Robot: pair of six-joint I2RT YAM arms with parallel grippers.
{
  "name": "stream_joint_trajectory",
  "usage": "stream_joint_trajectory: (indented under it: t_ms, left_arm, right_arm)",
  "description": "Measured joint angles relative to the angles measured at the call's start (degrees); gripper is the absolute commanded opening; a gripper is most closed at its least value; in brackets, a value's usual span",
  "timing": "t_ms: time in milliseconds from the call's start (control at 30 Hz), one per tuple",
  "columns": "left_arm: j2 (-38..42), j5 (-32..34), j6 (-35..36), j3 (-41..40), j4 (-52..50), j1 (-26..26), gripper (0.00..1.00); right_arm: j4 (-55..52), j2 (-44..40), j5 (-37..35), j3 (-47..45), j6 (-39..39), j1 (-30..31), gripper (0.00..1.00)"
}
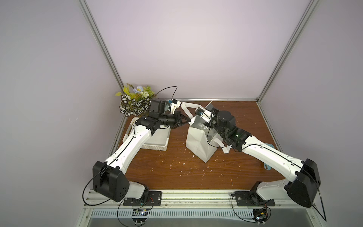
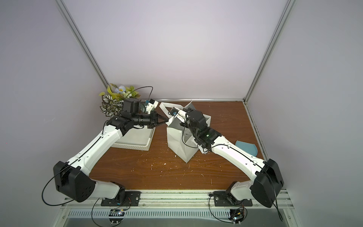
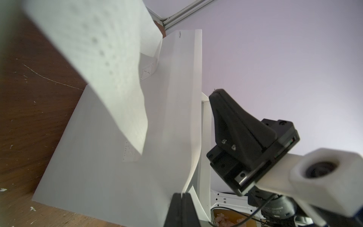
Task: Place the ice pack in the delivery bag
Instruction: Tear off the adhesive seal from the delivery bag.
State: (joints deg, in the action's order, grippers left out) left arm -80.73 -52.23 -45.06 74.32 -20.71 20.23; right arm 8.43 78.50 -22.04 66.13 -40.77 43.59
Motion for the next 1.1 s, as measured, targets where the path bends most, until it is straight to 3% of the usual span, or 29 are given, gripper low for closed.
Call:
stream_joint_trajectory:
  t_ms: [200,400,767,1100]
  left_arm:
    - [0.0,0.02,0.07,0.22,-0.07,0.0,0.0]
    - [0.0,0.04,0.07,0.55,-0.11,0.0,0.0]
    - [0.0,0.02,0.07,0.55,-0.11,0.0,0.0]
    - [0.0,0.04,0.07,0.55,-0.11,0.0,0.0]
  right_arm:
    - [-0.55,-3.8,8.39,-1.4,1.14,0.55,0.24]
    - [-2.03,-8.02,12.24,-4.33,-0.5,7.06,0.31]
    - [-3.17,-5.57,12.24,-4.94,-3.56,11.1,0.36]
    - [-3.02,-3.06,11.21,-4.94,-5.14,11.21,0.31]
